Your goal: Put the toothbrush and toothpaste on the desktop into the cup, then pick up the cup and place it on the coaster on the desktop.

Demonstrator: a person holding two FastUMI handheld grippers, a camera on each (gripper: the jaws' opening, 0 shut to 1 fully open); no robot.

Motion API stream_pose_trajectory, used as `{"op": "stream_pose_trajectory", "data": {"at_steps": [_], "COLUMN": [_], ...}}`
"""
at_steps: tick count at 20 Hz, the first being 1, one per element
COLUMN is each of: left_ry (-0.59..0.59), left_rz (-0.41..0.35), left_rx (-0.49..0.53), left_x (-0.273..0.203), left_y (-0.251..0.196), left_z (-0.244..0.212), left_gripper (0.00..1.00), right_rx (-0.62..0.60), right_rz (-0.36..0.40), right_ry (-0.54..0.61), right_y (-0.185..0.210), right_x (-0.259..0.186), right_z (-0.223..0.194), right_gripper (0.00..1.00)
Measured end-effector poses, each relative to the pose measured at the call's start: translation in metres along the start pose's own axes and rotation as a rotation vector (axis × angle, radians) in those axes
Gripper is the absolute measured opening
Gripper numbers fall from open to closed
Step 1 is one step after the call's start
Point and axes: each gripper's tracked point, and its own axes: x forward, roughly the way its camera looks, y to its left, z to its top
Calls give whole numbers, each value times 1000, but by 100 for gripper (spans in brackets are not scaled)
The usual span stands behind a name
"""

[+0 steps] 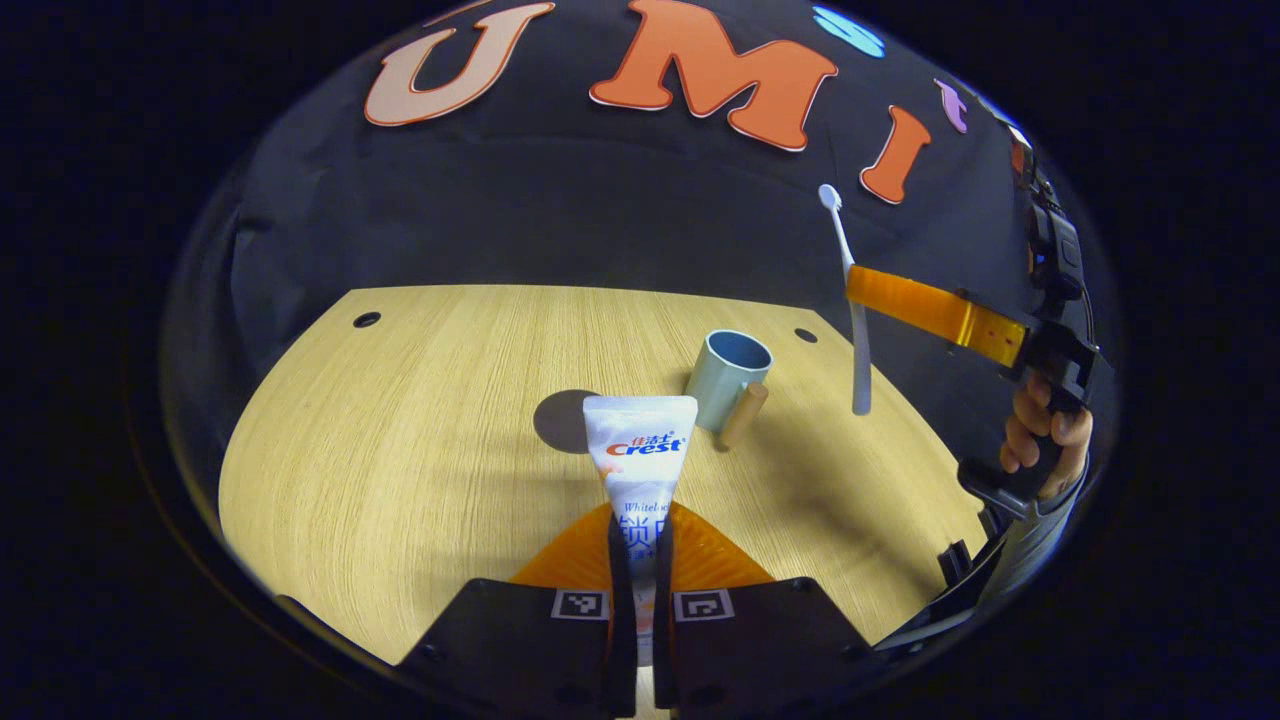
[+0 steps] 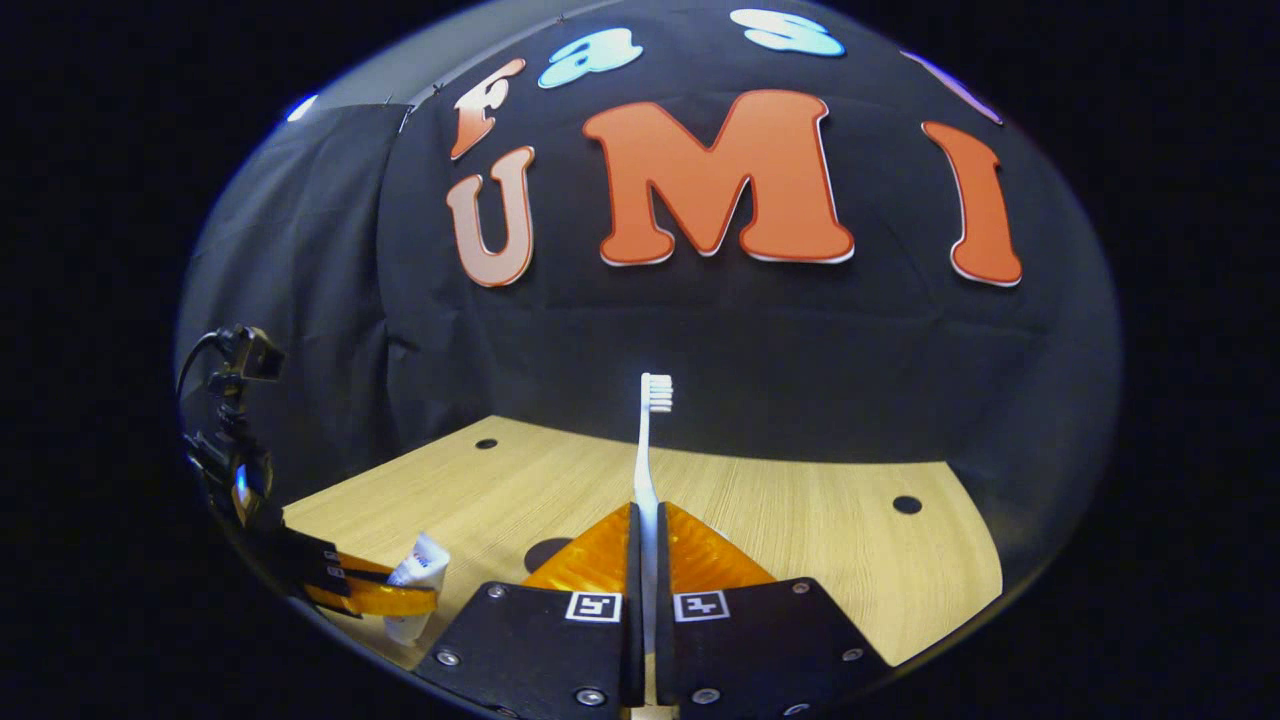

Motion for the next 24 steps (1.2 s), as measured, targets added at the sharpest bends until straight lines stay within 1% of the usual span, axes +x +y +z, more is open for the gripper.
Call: {"op": "stream_pose_trajectory", "data": {"at_steps": [3,6,7,10,13,19,22,24], "left_ry": [-46,-90,-100,-147,-225,-336,-391,-424], "left_rz": [0,9,14,18,26,53,58,75], "left_rx": [10,21,25,31,37,55,48,47], "left_x": [2,-6,-8,-10,-24,-69,-86,-96], "left_y": [-4,-6,-5,-5,-4,-4,-2,3], "left_z": [11,17,19,23,39,71,85,93], "left_gripper": [10,9,11,10,9,10,10,10], "right_rx": [22,7,10,11,-15,57,64,79], "right_rz": [-6,-10,-4,-15,-30,5,-18,-22], "right_ry": [-92,-184,-207,-257,-275,-278,-276,-275], "right_y": [-3,-8,-9,-12,-16,-19,-25,-30], "right_x": [14,28,33,47,64,89,98,103], "right_z": [18,35,40,40,30,7,-4,-9], "right_gripper": [5,5,5,5,5,5,5,5]}}
